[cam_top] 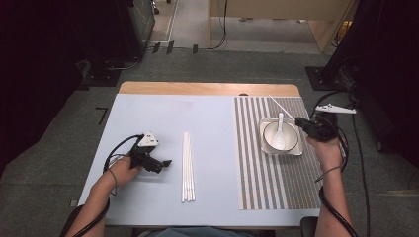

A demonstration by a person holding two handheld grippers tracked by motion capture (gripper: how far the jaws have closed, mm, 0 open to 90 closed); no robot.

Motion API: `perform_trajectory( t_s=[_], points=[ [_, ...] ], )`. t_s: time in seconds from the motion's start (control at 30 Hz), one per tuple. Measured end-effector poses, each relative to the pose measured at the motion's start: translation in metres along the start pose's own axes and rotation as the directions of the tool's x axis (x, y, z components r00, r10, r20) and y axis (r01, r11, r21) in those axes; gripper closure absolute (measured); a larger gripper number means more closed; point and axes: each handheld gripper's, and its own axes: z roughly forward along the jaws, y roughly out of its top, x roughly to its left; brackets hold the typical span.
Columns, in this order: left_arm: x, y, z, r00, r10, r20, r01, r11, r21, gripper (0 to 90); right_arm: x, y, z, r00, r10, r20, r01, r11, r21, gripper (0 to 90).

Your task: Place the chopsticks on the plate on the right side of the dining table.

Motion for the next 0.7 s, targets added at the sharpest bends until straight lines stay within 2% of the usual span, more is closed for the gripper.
perform_trajectory(
  t_s=[0.2, 0.7],
  points=[
    [0.000, 0.000, 0.000, 1.0000, -0.001, 0.000, 0.001, 1.0000, 0.000, 0.6, -0.012, -0.005, 0.000, 0.9998, 0.019, 0.009, -0.019, 1.000, -0.002, 85.2],
    [0.000, 0.000, 0.000, 1.0000, 0.000, 0.001, 0.000, 1.0000, -0.001, 0.6, -0.031, -0.019, 0.011, 0.9995, 0.023, 0.022, -0.023, 1.000, 0.011, 85.2]
  ],
)
